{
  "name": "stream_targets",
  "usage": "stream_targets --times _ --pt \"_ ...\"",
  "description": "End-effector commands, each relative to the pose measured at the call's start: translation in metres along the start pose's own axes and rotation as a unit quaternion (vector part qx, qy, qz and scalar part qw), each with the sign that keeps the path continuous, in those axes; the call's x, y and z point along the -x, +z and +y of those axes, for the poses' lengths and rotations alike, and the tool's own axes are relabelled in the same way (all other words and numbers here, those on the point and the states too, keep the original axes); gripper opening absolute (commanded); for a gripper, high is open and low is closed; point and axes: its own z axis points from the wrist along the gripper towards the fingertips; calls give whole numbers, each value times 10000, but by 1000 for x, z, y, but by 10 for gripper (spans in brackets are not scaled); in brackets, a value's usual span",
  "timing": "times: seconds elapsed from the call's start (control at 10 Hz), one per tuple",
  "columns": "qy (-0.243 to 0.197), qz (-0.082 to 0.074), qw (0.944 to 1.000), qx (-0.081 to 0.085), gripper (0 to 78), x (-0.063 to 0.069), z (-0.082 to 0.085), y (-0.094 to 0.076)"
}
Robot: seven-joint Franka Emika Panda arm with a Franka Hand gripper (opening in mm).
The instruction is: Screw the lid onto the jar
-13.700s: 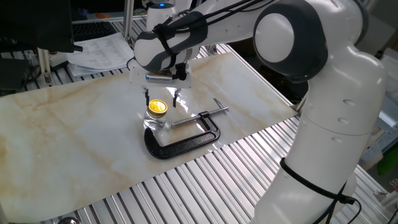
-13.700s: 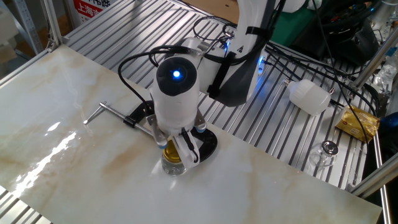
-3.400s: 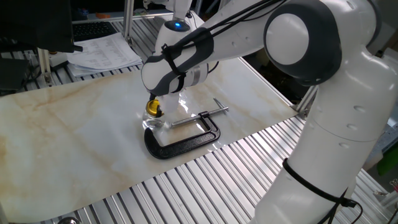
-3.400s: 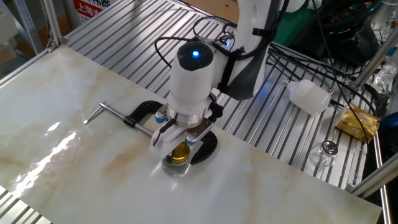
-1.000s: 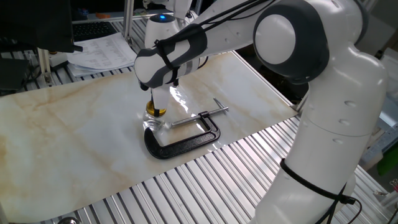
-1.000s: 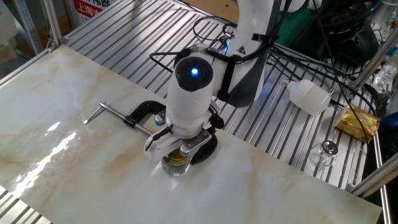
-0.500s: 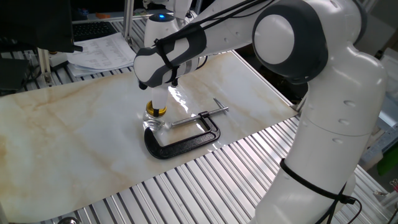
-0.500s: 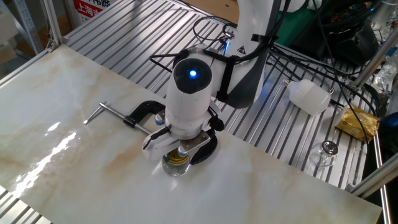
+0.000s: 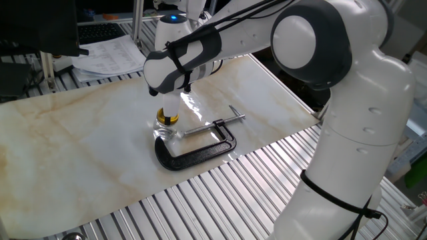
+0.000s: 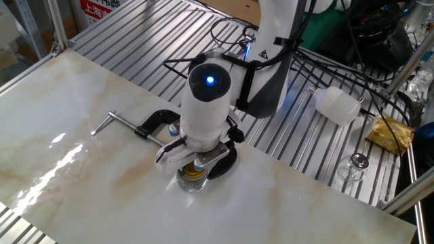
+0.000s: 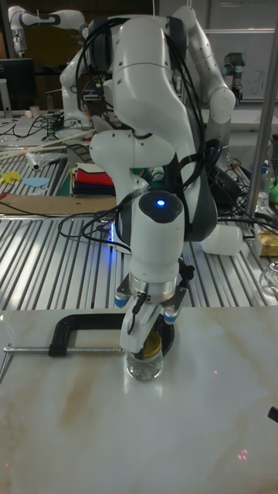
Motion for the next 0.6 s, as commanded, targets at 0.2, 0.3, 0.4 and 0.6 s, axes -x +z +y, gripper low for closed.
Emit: stream_targets --times 0.2,0.3,0.4,0.6 --pt "857 3 9963 -16 11 -1 3 -2" --pt "798 -25 9968 0 11 -1 4 -3" --pt "738 -36 9973 6 11 -1 4 -3" --pt "738 -36 9973 6 774 -1 4 -3"
